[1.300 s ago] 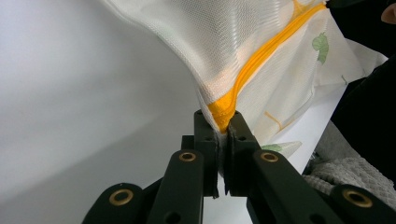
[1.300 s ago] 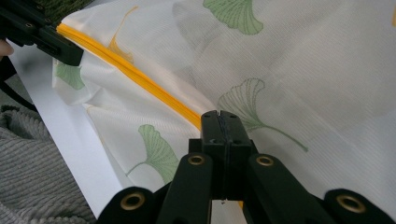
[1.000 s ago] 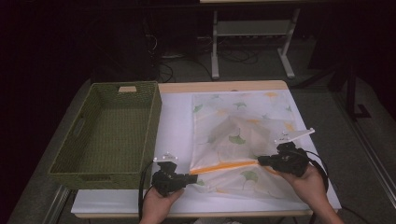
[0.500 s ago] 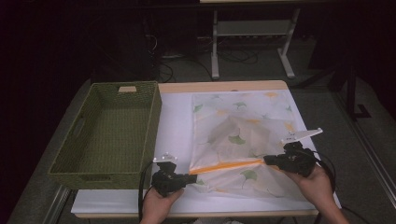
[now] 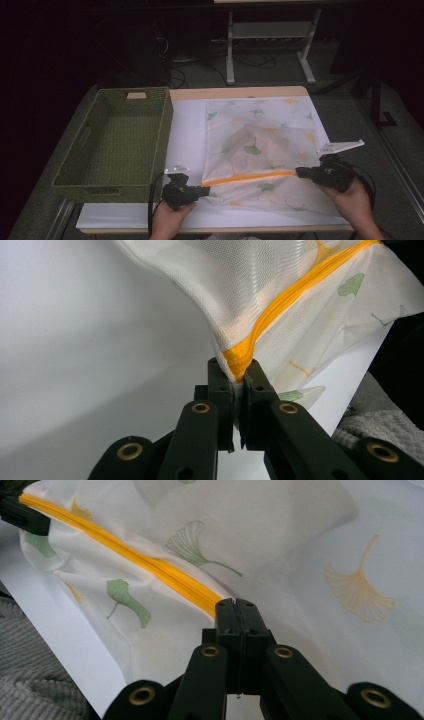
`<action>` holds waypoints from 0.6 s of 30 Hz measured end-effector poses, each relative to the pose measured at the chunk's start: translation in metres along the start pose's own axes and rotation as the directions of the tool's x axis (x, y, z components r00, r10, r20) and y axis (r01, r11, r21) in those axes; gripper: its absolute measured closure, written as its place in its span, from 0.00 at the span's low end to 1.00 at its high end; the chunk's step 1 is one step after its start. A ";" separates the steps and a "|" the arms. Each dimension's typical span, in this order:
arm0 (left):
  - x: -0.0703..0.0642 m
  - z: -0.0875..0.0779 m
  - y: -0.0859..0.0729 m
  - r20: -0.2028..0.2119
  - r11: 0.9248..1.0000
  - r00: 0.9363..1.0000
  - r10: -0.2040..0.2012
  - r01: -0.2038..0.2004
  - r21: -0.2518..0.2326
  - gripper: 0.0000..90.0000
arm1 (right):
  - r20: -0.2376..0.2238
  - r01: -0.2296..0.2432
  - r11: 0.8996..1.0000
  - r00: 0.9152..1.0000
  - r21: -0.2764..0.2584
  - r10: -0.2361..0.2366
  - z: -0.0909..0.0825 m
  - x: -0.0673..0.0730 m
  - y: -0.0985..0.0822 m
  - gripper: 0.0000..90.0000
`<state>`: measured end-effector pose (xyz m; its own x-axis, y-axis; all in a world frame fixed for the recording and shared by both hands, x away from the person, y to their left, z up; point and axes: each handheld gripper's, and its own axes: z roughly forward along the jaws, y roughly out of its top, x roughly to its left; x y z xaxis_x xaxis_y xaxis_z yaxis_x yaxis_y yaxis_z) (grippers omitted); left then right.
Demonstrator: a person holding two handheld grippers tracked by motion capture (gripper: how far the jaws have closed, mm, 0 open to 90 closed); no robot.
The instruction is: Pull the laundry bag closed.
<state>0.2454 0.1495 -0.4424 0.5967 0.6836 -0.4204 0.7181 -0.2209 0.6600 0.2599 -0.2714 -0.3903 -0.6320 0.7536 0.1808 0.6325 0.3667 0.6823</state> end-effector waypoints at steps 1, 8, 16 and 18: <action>0.000 0.000 0.000 -0.004 1.000 1.000 0.001 -0.001 0.002 0.95 | 0.004 -0.003 1.000 1.000 0.001 0.003 -0.001 -0.001 -0.001 1.00; 0.001 0.001 -0.001 -0.014 1.000 1.000 0.001 -0.001 0.007 0.95 | 0.019 -0.020 1.000 1.000 -0.003 0.020 -0.007 -0.009 -0.008 1.00; 0.000 0.000 0.000 -0.023 1.000 1.000 0.007 -0.007 0.009 0.95 | 0.041 -0.033 0.999 0.999 -0.007 0.033 -0.013 -0.015 -0.014 1.00; 0.001 0.000 0.000 -0.026 1.000 1.000 0.007 -0.006 0.010 0.95 | 0.043 -0.036 0.999 0.998 -0.008 0.037 -0.014 -0.016 -0.015 1.00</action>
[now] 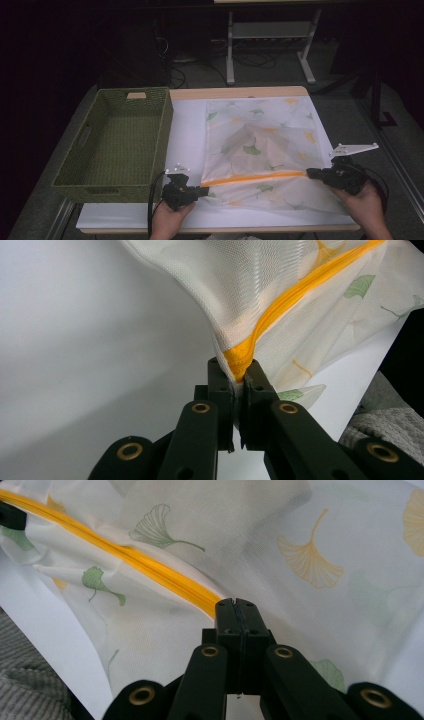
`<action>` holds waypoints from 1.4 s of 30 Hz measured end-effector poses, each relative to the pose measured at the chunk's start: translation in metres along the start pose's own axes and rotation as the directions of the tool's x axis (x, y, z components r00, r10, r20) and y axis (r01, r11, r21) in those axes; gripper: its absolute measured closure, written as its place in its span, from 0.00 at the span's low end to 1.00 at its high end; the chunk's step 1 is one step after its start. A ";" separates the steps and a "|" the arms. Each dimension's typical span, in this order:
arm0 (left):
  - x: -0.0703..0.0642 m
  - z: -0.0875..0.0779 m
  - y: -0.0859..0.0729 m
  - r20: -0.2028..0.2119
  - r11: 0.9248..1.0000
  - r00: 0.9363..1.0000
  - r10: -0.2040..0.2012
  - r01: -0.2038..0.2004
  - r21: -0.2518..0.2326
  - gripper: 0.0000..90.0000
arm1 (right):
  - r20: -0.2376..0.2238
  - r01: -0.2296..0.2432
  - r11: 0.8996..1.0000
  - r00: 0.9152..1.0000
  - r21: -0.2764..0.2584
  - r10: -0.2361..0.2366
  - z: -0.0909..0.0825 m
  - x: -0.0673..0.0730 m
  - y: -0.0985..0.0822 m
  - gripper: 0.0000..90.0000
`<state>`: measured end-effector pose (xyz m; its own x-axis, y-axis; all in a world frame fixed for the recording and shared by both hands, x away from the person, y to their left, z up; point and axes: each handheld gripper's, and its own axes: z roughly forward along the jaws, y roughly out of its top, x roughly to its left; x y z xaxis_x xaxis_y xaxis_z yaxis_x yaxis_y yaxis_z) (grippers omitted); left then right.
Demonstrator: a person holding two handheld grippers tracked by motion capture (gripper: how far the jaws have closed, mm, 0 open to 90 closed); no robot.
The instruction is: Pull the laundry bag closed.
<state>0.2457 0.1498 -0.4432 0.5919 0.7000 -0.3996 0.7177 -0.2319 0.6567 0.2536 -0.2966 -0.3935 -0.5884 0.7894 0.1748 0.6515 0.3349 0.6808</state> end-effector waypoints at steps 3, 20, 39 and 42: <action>0.000 0.000 0.000 -0.005 1.000 1.000 0.000 0.000 -0.002 0.95 | 0.007 -0.004 1.000 1.000 0.000 0.004 -0.001 -0.001 -0.002 1.00; 0.000 0.000 -0.003 -0.014 1.000 1.000 -0.004 0.004 0.002 0.95 | 0.055 -0.070 0.998 0.996 0.001 0.070 -0.009 -0.024 -0.029 1.00; 0.000 0.003 -0.008 -0.013 1.000 1.000 0.004 -0.004 0.016 0.95 | 0.100 -0.127 0.992 0.987 -0.003 0.127 -0.022 -0.042 -0.055 1.00; 0.000 0.002 -0.008 -0.009 1.000 1.000 0.002 -0.002 0.011 0.95 | 0.095 -0.127 0.992 0.987 -0.008 0.127 -0.022 -0.041 -0.055 0.99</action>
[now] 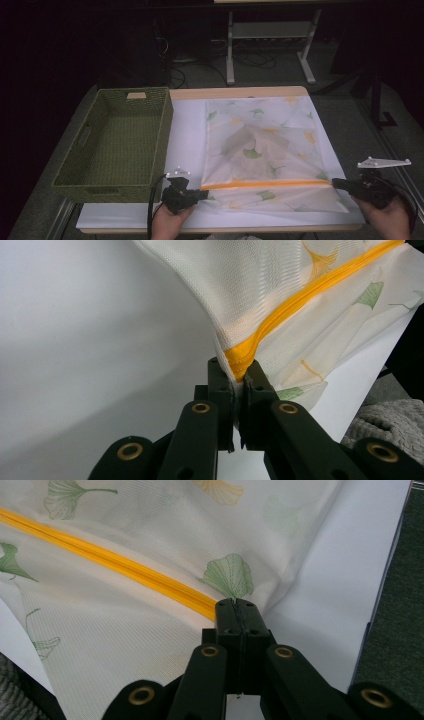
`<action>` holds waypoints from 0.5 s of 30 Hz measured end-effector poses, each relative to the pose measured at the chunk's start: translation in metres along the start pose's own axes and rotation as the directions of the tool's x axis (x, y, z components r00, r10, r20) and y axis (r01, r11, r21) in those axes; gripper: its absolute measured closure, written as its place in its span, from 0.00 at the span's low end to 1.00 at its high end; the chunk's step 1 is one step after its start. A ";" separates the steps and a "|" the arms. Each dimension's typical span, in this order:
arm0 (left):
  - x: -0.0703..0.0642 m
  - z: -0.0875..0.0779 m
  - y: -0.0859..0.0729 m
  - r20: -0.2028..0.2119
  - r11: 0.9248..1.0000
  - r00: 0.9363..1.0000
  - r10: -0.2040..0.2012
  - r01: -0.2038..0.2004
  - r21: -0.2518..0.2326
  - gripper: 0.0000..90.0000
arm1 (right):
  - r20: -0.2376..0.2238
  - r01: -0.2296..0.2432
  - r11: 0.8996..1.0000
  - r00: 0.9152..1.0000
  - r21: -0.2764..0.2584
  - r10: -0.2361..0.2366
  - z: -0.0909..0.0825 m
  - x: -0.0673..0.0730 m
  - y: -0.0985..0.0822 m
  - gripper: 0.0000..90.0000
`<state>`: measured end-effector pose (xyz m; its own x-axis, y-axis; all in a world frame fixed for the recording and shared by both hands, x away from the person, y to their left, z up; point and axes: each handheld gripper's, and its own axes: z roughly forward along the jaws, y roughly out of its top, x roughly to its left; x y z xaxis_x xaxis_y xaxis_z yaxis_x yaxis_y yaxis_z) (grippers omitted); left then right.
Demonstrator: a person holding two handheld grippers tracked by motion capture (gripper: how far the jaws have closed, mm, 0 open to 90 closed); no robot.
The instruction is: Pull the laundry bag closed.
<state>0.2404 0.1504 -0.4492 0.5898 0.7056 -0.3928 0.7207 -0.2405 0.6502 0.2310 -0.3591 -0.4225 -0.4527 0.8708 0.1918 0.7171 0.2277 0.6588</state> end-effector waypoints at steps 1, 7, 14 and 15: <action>0.000 -0.001 0.000 0.003 1.000 1.000 -0.001 0.001 -0.006 0.95 | -0.004 -0.002 1.000 1.000 -0.006 0.002 0.000 0.000 0.000 0.99; 0.000 -0.004 0.003 0.004 1.000 1.000 -0.004 0.004 -0.021 0.94 | -0.013 0.018 0.999 1.000 -0.035 -0.018 -0.001 0.006 0.006 0.95; 0.000 -0.009 0.004 -0.006 0.999 1.000 -0.013 0.012 -0.038 0.85 | -0.040 0.021 0.999 0.999 -0.036 -0.023 0.005 0.011 0.011 0.89; 0.000 -0.009 0.004 -0.006 0.999 1.000 -0.013 0.013 -0.037 0.85 | -0.043 0.025 0.999 0.999 -0.037 -0.026 0.006 0.013 0.012 0.88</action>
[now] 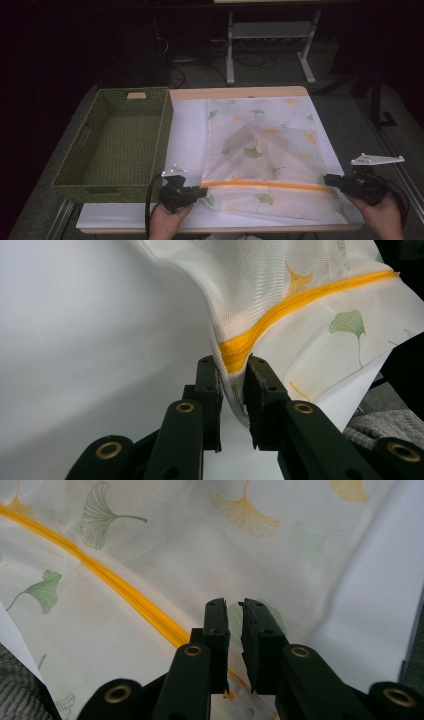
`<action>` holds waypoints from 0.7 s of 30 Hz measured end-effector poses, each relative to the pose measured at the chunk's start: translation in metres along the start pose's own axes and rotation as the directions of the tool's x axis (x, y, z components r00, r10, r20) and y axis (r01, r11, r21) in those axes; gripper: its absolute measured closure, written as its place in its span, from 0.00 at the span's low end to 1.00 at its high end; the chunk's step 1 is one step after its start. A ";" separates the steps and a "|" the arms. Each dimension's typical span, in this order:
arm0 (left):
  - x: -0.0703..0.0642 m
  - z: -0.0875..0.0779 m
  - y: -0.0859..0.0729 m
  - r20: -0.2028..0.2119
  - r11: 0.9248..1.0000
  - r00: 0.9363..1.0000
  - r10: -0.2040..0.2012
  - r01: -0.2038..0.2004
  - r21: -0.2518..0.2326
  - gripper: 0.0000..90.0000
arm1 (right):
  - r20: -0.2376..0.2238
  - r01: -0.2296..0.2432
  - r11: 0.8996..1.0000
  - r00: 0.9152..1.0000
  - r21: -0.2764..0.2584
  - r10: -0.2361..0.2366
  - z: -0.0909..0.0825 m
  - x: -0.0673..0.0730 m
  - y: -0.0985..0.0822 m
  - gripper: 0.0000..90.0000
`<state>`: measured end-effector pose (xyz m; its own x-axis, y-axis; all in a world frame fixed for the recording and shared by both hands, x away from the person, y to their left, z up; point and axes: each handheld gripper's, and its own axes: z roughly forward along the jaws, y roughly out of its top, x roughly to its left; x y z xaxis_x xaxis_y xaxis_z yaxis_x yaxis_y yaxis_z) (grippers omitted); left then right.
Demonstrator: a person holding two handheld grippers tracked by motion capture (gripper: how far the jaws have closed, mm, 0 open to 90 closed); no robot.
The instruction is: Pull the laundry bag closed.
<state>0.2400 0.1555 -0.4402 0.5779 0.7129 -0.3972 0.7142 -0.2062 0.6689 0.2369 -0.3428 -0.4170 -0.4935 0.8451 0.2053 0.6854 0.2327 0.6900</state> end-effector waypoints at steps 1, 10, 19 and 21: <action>0.000 0.000 0.000 0.000 1.000 1.000 0.000 0.000 0.000 0.85 | 0.000 0.000 1.000 1.000 0.000 0.000 0.000 0.000 0.000 0.88; -0.001 -0.004 0.007 -0.020 1.000 1.000 0.013 -0.013 -0.014 0.79 | -0.034 0.025 1.000 0.999 -0.005 -0.025 0.009 0.010 0.008 0.83; -0.003 -0.007 0.013 -0.037 0.999 0.999 0.025 -0.026 -0.035 0.72 | -0.048 0.050 0.999 0.998 -0.005 -0.050 0.014 0.019 0.016 0.79; -0.002 -0.008 0.014 -0.040 0.999 0.999 0.019 -0.021 -0.042 0.71 | -0.051 0.056 0.998 0.997 -0.005 -0.057 0.015 0.021 0.018 0.78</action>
<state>0.2459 0.1565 -0.4253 0.5755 0.7348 -0.3590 0.6847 -0.1928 0.7029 0.2468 -0.3134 -0.4108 -0.5585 0.8047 0.2014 0.6537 0.2775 0.7040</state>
